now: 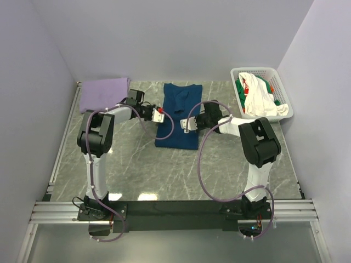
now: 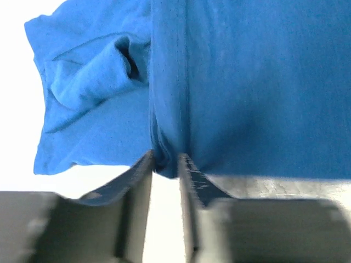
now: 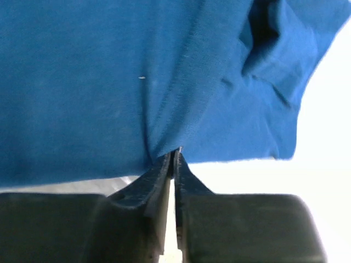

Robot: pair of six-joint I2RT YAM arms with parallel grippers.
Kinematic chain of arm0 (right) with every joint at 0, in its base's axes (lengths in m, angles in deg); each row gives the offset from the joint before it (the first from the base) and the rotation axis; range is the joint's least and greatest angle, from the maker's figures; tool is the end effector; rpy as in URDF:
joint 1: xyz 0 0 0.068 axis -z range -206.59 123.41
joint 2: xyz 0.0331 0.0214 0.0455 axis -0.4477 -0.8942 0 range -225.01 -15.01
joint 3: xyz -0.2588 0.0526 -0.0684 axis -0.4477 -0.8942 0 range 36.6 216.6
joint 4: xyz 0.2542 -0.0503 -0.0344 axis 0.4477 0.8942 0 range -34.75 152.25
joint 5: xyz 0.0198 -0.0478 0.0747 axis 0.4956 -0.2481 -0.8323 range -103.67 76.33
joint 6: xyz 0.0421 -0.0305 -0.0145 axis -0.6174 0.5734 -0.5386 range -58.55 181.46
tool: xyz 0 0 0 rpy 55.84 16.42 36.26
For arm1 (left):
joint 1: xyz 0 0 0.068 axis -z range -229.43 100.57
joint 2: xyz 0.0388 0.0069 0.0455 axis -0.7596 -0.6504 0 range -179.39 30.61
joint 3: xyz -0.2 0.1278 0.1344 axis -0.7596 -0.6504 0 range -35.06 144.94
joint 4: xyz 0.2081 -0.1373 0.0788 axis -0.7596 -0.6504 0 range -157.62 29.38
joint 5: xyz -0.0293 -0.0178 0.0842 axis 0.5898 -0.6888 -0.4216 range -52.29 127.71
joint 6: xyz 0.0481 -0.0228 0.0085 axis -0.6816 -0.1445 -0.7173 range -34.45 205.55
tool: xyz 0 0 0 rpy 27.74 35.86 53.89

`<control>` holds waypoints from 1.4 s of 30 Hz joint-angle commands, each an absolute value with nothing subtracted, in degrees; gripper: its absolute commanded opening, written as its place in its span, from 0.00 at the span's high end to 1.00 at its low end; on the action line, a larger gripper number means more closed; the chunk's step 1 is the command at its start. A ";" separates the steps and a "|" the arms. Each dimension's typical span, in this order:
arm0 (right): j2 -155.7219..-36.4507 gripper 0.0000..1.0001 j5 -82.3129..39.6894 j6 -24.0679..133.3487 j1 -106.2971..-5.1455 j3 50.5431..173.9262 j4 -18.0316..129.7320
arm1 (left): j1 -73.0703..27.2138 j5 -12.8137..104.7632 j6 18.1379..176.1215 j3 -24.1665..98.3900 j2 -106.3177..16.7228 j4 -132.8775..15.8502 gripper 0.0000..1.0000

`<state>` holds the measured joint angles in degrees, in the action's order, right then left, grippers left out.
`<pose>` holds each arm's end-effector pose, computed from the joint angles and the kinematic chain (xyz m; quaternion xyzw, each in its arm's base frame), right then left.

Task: Fold and stack the t-shirts
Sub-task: Fold the tshirt

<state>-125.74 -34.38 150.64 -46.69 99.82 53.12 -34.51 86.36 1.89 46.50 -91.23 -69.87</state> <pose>0.3698 0.1488 0.1439 -0.7817 0.4710 -0.0748 0.4019 0.4262 -0.1412 0.1509 0.7410 0.4497 -0.1411 0.4783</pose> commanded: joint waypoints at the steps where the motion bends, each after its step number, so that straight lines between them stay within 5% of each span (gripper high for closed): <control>1: -125.40 0.85 -29.06 147.77 -46.19 102.25 47.96 | -35.19 87.11 5.90 49.14 -90.86 -68.61 0.66; 2: -124.70 0.69 -28.70 144.37 -46.28 102.52 47.96 | -35.54 87.20 7.40 49.40 -90.16 -69.14 0.57; 4: -121.89 0.57 -27.13 140.40 -46.11 104.62 50.67 | -36.85 87.63 13.18 49.32 -87.00 -69.49 0.49; 6: -118.65 0.55 -27.12 132.70 -46.11 107.68 54.79 | -37.82 88.86 18.98 48.88 -82.71 -70.81 0.44; 12: -113.71 0.59 -32.64 108.34 -46.19 116.92 73.75 | -39.50 93.94 44.38 43.26 -72.24 -74.68 0.49; 18: -118.09 0.73 -45.01 83.62 -46.02 123.35 86.35 | -38.53 98.10 80.49 39.83 -74.93 -64.77 0.56; 25: -125.21 0.74 -51.02 64.64 -45.58 121.85 80.93 | -36.25 97.04 109.06 42.27 -85.04 -47.73 0.58; 35: -143.58 0.74 -55.59 50.74 -41.02 126.68 76.61 | -36.24 90.72 123.95 51.51 -104.38 -44.17 0.61; 42: -140.53 0.73 -54.63 54.41 -40.39 128.19 83.38 | -37.21 95.44 124.41 44.68 -98.35 -39.44 0.58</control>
